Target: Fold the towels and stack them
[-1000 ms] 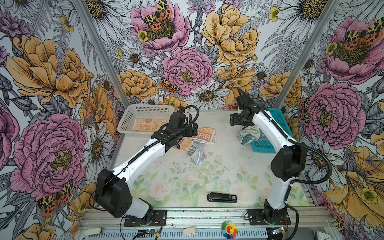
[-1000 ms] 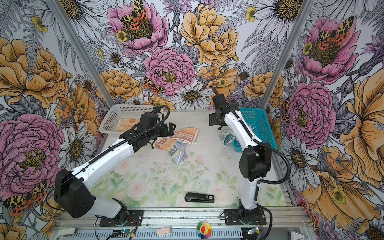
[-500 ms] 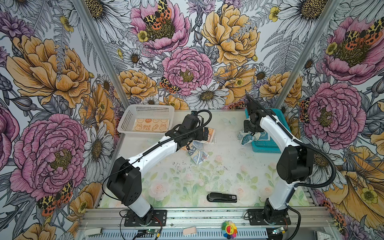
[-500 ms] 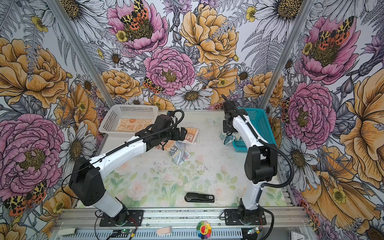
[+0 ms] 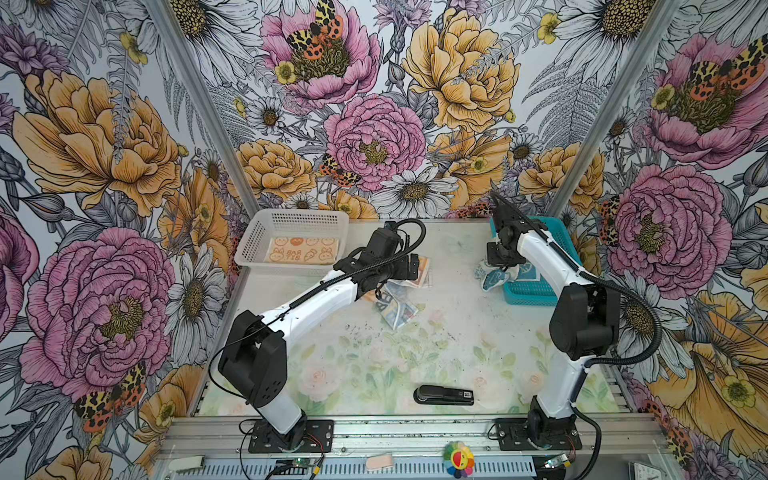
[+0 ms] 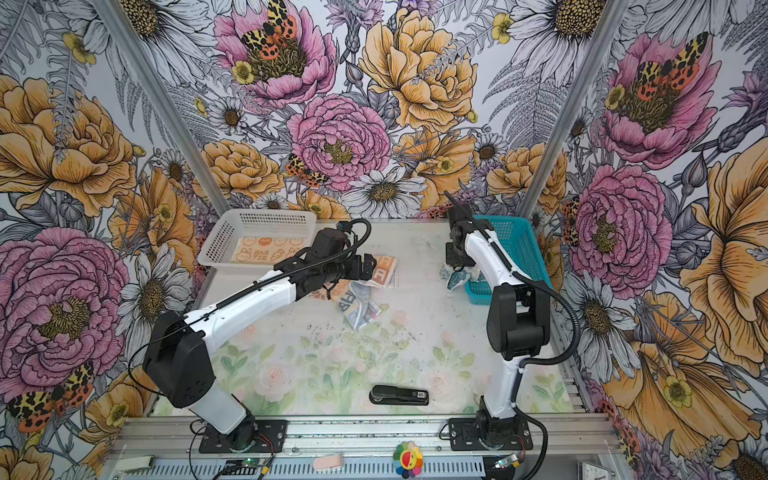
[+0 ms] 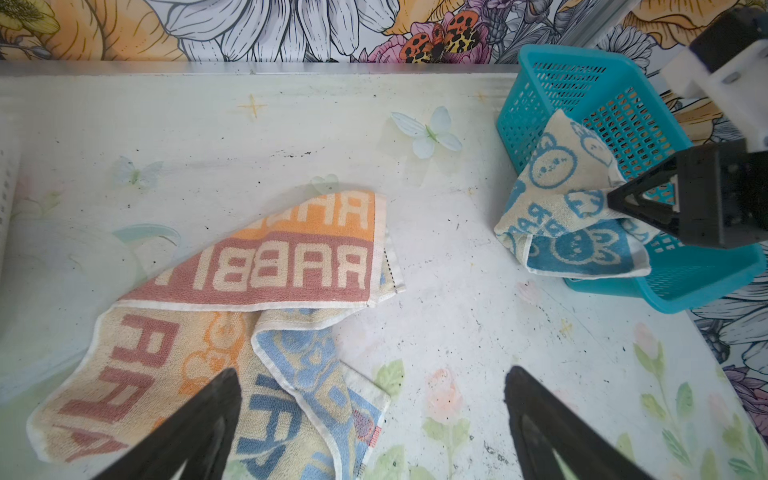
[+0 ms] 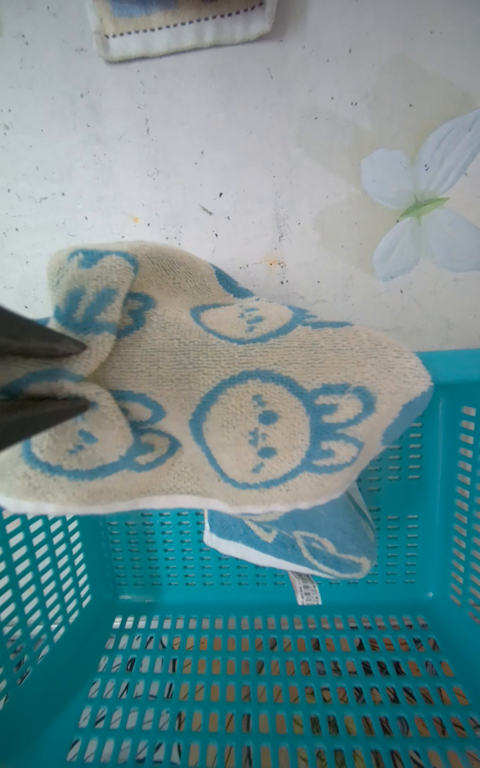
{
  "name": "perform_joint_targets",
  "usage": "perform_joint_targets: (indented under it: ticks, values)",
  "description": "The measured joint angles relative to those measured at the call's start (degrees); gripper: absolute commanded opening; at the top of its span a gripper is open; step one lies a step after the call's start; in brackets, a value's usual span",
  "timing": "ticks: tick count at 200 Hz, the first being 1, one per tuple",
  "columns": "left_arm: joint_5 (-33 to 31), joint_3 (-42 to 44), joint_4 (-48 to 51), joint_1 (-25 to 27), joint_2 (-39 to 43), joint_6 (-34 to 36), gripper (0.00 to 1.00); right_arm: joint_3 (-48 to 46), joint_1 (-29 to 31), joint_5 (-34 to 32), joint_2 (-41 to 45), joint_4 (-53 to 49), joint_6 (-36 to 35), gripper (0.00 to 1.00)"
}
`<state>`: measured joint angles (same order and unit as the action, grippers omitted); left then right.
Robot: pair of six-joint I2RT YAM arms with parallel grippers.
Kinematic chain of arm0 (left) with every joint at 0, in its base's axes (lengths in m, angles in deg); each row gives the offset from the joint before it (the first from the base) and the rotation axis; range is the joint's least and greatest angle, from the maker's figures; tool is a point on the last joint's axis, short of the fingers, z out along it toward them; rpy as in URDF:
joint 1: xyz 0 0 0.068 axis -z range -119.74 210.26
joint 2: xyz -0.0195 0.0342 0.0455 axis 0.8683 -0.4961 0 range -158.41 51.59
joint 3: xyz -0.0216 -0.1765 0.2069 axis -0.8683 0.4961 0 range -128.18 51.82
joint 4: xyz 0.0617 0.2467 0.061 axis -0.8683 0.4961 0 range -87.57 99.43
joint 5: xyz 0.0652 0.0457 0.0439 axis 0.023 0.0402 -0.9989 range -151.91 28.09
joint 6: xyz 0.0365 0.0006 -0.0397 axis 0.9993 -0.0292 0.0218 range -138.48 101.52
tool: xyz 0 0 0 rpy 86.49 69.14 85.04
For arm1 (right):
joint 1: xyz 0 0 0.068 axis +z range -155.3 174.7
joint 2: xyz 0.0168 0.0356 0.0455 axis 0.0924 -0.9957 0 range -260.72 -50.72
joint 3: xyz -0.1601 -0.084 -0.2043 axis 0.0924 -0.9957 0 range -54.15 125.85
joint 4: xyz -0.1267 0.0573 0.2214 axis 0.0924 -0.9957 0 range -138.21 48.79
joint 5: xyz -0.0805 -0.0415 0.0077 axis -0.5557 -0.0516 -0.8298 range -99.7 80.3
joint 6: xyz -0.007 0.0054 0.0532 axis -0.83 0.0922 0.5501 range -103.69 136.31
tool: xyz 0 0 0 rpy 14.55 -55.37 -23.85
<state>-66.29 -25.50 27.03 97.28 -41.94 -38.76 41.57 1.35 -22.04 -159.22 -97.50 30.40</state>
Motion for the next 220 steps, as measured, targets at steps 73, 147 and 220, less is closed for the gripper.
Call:
perform_joint_targets:
  ticks: [73, 147, 220]
  values:
    - [0.0, -1.5, 1.1, 0.0, 0.0, 0.1, 0.99, 0.1, -2.6, 4.0, 2.1, 0.0, 1.1, 0.00]
    - [0.0, -3.5, 1.7, 0.5, -0.2, 0.2, 0.99, -0.3, -19.7, 3.4, 20.2, 6.0, 6.8, 0.00]
    - [0.4, -3.5, 3.1, 1.7, -1.1, 0.3, 0.99, -10.0, -22.8, 1.4, 15.2, 8.7, 7.6, 0.00]
